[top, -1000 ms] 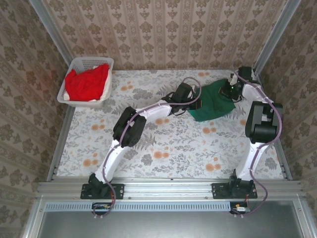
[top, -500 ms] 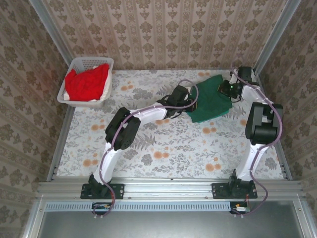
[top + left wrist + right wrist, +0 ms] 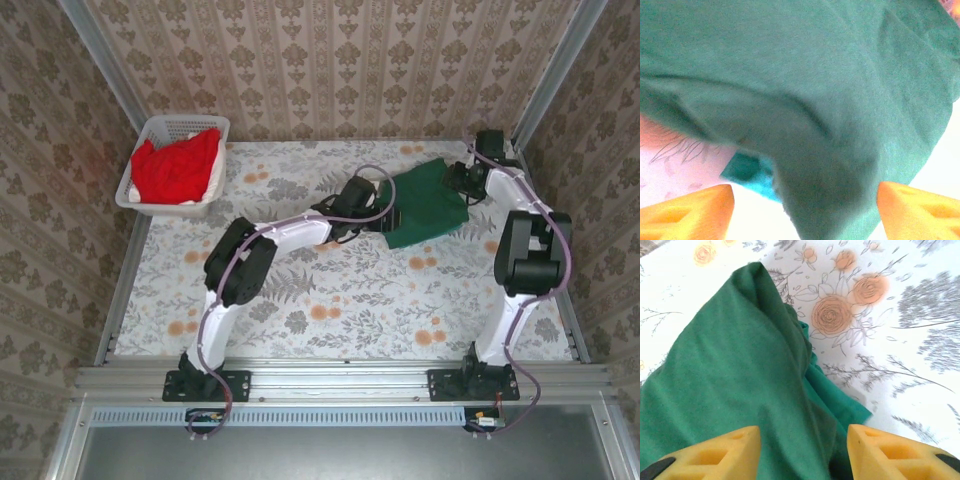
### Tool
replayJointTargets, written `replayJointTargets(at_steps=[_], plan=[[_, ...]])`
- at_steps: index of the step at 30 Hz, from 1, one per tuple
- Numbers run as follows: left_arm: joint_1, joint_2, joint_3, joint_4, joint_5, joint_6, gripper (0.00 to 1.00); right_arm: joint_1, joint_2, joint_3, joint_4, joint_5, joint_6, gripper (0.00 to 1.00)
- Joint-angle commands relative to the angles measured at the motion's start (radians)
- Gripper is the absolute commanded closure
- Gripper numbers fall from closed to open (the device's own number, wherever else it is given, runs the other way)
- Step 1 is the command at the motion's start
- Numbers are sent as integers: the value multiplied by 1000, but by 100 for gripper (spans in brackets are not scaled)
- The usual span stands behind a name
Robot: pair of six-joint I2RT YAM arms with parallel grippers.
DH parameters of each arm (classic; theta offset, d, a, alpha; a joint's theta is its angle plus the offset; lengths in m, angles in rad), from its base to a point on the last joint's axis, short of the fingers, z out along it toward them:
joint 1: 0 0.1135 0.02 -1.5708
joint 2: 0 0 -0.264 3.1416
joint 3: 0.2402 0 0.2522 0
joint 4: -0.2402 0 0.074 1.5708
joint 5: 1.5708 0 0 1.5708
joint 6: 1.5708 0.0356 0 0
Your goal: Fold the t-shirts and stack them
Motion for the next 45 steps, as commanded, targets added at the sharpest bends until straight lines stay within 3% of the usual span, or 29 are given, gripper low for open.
replayJointTargets(at_steps=[1,2,4,9,16,21,29,38,45], plan=[[29,-163,-46,-32,-50,44,10,83,-138,-75,-52,189,9,39],[35,-199,-77,-34,-58,50,6,114,-167,-116,-33,205,16,30],[52,-267,-129,-38,-71,54,0,173,-205,-190,38,194,21,26],[111,-446,-309,-31,-91,55,0,301,-100,-170,51,177,-13,18],[223,-707,-612,-28,-115,46,0,332,90,-66,-93,224,-5,0],[280,-816,-716,-39,-113,52,0,279,196,51,-210,290,25,0],[335,-849,-736,-56,-92,71,0,112,314,230,-219,174,72,0],[350,-838,-746,-52,-63,65,0,18,577,696,-389,44,-80,0],[356,-901,-758,-106,-98,89,0,19,436,698,-431,137,-33,0]])
